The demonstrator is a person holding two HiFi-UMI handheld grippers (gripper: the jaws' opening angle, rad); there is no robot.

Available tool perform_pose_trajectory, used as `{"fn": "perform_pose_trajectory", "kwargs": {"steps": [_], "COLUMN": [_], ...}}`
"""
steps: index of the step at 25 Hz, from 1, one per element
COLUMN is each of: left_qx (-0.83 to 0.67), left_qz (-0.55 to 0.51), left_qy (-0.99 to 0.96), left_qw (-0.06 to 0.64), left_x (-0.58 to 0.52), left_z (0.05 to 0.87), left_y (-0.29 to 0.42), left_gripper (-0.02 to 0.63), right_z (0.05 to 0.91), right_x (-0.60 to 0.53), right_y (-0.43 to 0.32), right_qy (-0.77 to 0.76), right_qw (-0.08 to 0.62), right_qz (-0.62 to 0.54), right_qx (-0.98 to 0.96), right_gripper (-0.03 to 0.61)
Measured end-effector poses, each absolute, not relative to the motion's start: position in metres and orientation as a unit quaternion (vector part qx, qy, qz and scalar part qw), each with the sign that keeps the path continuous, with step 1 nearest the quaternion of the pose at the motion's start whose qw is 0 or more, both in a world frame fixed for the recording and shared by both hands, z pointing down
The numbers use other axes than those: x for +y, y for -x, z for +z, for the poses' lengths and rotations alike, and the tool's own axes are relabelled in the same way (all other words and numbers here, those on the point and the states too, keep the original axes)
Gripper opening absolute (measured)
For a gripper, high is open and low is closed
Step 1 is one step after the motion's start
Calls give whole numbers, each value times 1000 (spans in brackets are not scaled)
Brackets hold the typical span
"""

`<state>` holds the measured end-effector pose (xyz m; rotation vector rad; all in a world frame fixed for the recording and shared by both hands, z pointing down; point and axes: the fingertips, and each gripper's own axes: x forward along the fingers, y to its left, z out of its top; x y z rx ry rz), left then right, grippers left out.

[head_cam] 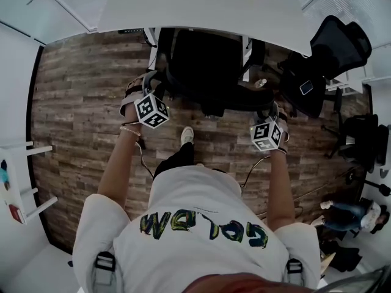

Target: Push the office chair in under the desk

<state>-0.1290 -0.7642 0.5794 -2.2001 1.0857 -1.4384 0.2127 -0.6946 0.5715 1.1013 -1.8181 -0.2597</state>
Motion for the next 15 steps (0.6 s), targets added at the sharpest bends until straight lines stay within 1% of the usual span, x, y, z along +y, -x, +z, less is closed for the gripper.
{"fn": "perform_pose_trajectory", "kwargs": {"steps": [15], "left_qx": [371], "left_qz": [-497], "left_qy": [769], "left_qw": [153], "left_x": [-877], "left_z": [578], "left_y": [111], "left_gripper": [206], "right_z": [572], "right_x": [-803], "right_y": [-230], "right_qy": [-470], "right_qw": [481], "right_qz": [-103], "right_qx": [-733], "right_gripper": [158]}}
